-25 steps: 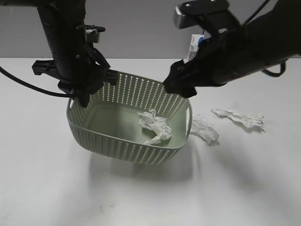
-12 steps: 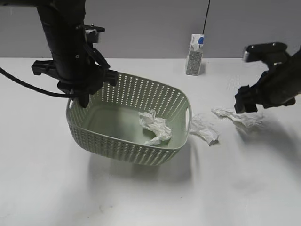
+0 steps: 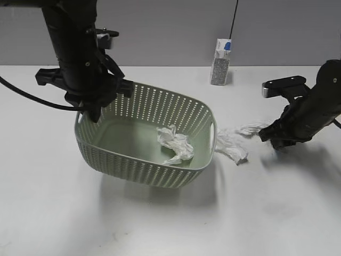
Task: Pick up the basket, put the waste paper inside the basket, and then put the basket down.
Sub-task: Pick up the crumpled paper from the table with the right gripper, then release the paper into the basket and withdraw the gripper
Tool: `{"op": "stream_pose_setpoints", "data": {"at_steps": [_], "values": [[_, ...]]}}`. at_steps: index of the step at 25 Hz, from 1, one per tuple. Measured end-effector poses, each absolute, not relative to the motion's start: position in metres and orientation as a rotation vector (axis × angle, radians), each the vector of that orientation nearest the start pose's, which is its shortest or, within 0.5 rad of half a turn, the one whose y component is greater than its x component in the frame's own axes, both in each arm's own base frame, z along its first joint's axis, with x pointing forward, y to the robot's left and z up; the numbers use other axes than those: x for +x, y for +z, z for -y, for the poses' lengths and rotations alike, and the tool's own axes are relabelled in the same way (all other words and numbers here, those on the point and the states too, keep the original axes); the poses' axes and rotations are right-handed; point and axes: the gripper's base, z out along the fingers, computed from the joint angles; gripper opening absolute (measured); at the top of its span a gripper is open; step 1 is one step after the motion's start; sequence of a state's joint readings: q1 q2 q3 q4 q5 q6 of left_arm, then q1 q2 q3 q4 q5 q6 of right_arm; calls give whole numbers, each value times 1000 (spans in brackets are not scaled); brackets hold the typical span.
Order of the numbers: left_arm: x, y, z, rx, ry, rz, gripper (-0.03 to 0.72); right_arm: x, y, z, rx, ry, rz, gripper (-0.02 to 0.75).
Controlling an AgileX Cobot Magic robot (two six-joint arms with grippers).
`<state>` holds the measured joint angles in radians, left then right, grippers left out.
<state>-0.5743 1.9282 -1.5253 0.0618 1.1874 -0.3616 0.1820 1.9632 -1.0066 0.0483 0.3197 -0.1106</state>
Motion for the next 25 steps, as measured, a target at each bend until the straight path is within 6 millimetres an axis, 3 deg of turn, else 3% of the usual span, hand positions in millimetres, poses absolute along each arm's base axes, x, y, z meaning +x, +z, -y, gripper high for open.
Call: {"op": "stream_pose_setpoints", "data": {"at_steps": [1, 3, 6, 9, 12, 14, 16, 18, 22, 23, 25], "values": [[327, 226, 205, 356, 33, -3034, 41, 349, 109, -66, -350, 49, -2741, 132], [327, 226, 205, 357, 33, -3035, 41, 347, 115, -65, -363, 44, -2745, 45], [327, 226, 205, 357, 34, -3036, 41, 345, 147, -66, -369, 61, -2670, 5], [327, 226, 205, 357, 34, -3036, 41, 334, 198, -77, -386, 146, -2533, 0], [327, 226, 205, 357, 35, -3037, 41, 305, 253, -112, -462, 322, -2369, -2], [327, 226, 205, 357, 35, -3037, 41, 285, 274, -139, -564, 405, -2280, -2], [327, 226, 205, 357, 35, -3037, 41, 270, 279, -165, -660, 464, -2235, 12], [327, 226, 205, 356, 32, -3038, 41, 260, 270, -190, -731, 523, -2248, 94], [327, 226, 206, 355, 31, -3040, 41, 257, 241, -218, -767, 572, -2308, 517], [326, 226, 205, 356, 33, -3042, 42, 257, 237, -219, -780, 564, -2317, 585], [326, 226, 205, 356, 40, -3051, 42, 260, 235, -216, -780, 535, -2336, 616]]}}
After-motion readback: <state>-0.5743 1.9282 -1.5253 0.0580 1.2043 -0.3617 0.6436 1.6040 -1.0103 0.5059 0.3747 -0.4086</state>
